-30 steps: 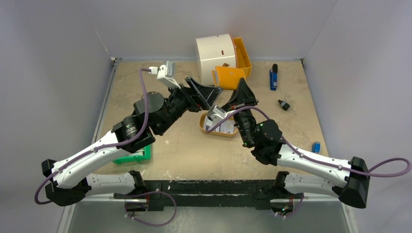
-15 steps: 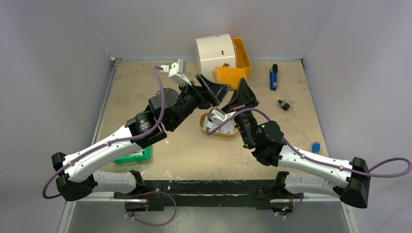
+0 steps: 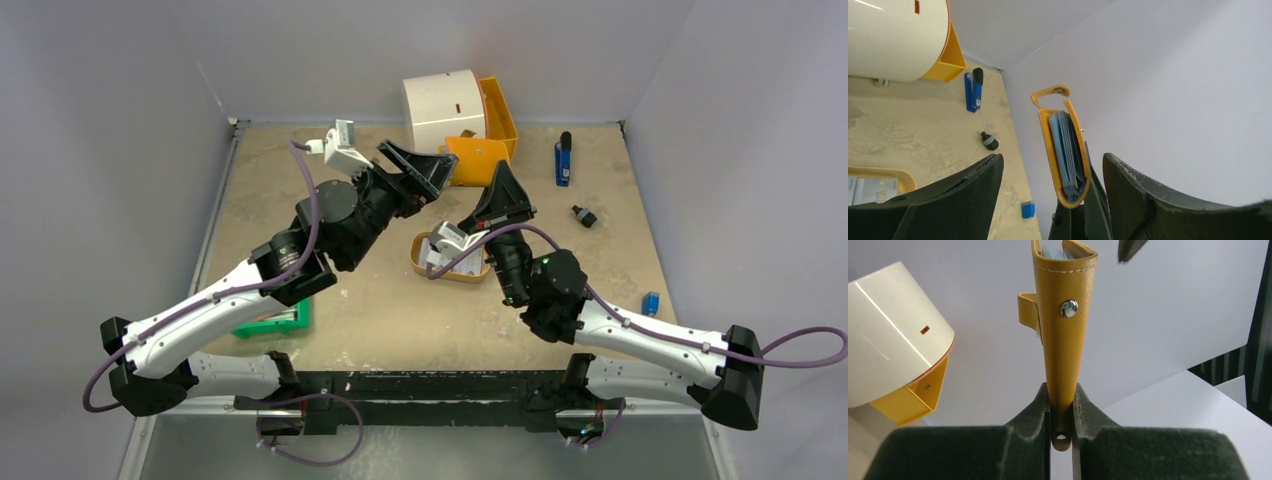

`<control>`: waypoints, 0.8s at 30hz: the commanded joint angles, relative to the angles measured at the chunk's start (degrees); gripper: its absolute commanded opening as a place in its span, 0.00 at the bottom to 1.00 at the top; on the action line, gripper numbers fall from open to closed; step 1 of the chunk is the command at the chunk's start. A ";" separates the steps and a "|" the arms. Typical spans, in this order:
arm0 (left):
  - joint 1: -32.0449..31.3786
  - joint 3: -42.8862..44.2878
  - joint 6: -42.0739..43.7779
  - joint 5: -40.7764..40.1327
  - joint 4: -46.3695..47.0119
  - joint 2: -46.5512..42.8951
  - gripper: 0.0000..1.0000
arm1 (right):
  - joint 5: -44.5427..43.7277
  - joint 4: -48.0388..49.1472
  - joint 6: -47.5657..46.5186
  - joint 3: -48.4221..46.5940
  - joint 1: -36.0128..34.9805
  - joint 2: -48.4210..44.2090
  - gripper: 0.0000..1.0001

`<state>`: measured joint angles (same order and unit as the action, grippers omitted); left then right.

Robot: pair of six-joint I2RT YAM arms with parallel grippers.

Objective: Put the credit cards into the card holder
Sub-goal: Pick up the card holder from the center of the board.

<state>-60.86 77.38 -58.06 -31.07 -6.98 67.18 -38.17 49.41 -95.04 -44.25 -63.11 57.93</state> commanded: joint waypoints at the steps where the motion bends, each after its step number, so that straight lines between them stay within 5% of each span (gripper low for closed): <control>1: 0.03 5.89 -2.19 -1.57 -1.35 -0.96 0.73 | -0.15 3.90 -0.76 -1.33 -0.33 -2.51 0.00; 10: 0.25 9.68 -2.54 5.27 -2.62 2.45 0.74 | -0.12 4.77 -1.29 -1.58 -0.65 -2.30 0.00; 24: 0.61 10.99 -2.25 5.22 -6.77 3.72 0.76 | -0.15 5.60 -1.62 -1.71 -0.94 -1.70 0.00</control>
<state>-60.75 85.71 -60.38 -27.57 -14.79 70.81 -38.20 49.69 -95.70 -44.25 -63.68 56.84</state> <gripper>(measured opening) 0.765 0.133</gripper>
